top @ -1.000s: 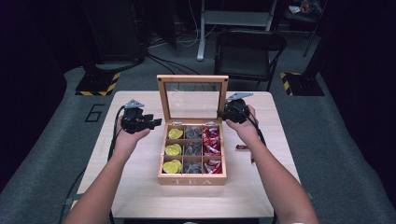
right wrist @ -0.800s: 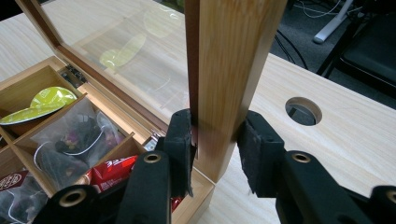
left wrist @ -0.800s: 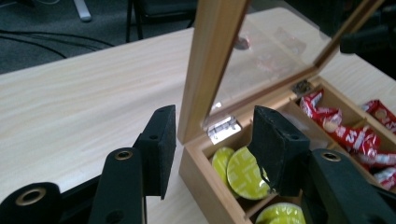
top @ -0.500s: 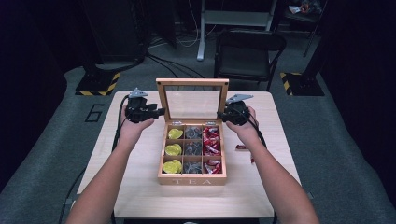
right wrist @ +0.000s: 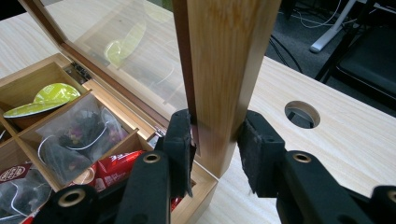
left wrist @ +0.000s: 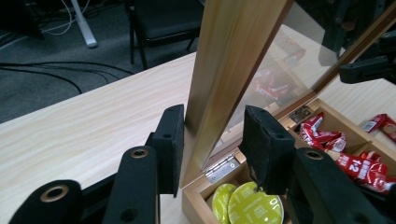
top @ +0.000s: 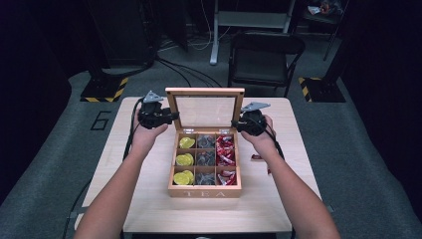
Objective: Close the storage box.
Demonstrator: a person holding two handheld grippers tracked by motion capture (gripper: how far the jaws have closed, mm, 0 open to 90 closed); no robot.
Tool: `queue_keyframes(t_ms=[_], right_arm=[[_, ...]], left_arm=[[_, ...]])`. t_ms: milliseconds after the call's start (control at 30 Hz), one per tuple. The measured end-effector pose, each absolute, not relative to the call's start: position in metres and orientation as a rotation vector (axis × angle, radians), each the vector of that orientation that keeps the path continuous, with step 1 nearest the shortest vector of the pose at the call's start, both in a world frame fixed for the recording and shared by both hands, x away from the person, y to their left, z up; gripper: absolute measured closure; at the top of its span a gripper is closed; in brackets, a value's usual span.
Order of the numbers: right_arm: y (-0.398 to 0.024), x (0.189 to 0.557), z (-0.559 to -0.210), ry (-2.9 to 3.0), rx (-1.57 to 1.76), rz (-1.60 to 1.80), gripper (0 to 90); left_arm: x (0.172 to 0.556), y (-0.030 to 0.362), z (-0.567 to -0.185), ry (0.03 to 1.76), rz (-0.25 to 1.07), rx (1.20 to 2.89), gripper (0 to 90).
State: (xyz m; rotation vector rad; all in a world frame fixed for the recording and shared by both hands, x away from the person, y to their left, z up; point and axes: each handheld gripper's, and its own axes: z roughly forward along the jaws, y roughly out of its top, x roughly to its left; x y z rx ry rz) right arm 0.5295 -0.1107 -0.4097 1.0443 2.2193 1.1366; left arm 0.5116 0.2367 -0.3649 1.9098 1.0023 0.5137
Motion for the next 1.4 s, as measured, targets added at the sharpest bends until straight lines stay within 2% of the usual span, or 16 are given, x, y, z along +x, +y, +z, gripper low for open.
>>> queue_keyframes(t_ms=[67,367,633,1000,1400], right_arm=[[-0.111,0.529,-0.41,2.221,1.035,1.134,64.8],[-0.116,0.524,-0.409,2.231,1.045,1.185,62.2],[-0.126,0.51,-0.393,2.209,1.027,1.24,54.6],[-0.126,0.477,-0.359,2.212,0.943,1.31,53.5],[-0.124,0.462,-0.343,2.223,0.961,1.296,55.4]], left_arm=[[0.511,0.237,-0.365,1.0,0.514,1.909,62.6],[0.505,0.236,-0.366,0.977,0.532,1.923,62.8],[0.495,0.239,-0.37,0.949,0.517,1.925,61.9],[0.484,0.241,-0.374,0.944,0.504,1.93,60.6],[0.475,0.241,-0.379,0.937,0.493,1.944,59.6]])
